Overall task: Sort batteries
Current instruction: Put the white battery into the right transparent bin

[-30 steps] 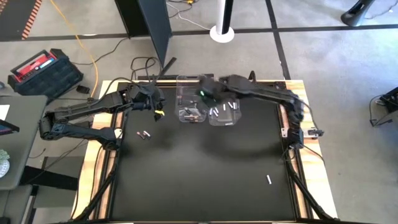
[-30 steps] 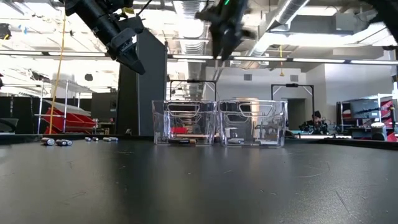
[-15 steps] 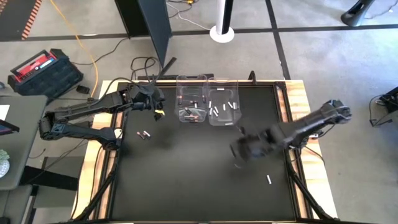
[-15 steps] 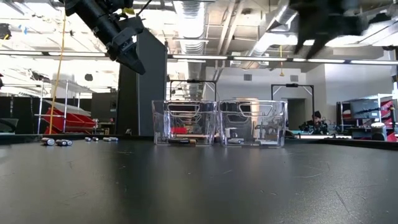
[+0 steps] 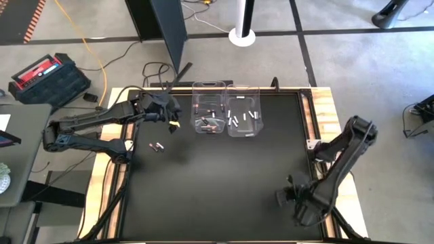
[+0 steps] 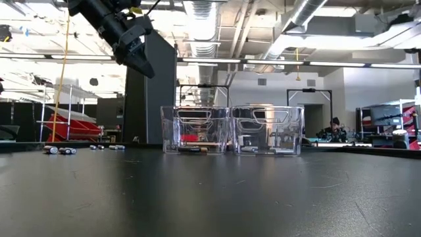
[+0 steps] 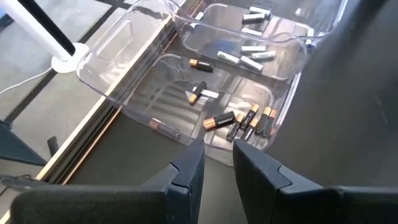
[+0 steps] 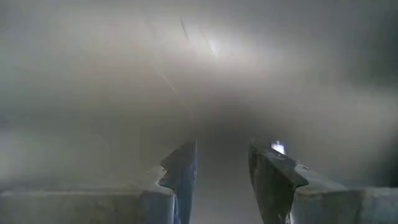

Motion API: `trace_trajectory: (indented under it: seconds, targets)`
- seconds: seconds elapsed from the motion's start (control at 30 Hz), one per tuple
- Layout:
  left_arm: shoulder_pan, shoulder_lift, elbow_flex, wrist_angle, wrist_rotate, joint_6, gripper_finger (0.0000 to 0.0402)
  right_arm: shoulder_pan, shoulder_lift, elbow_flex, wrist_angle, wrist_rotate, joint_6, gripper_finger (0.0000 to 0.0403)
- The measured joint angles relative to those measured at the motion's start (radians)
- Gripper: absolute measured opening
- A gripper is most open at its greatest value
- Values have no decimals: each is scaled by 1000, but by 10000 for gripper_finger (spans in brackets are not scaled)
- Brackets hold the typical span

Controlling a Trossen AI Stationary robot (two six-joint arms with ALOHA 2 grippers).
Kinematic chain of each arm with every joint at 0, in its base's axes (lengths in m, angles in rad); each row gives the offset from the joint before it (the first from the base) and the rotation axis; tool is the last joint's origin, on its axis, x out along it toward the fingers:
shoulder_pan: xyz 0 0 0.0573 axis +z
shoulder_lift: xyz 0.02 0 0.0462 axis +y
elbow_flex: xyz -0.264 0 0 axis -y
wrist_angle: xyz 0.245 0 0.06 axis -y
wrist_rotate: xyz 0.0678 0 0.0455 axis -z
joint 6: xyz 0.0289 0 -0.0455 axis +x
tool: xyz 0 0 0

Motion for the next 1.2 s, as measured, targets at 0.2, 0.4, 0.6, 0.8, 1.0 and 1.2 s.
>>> trace_trajectory:
  seconds: [0.2,0.4,0.6,0.8,1.0,1.2]
  targets:
    - [-24,0,0,0,0,-4,82,31,117,1,11,-75,2,159]
    - [-54,0,0,0,0,-12,82,60,156,1,18,-78,3,159]
    - [-71,0,0,0,0,-59,82,87,203,2,8,-81,2,159]
    - [-82,0,0,0,-1,-97,82,106,304,4,41,-101,10,159]
    - [-93,0,0,0,-1,-118,82,132,445,22,64,-39,19,159]
    - [-93,0,0,1,-1,-124,82,182,557,97,-83,26,93,159]
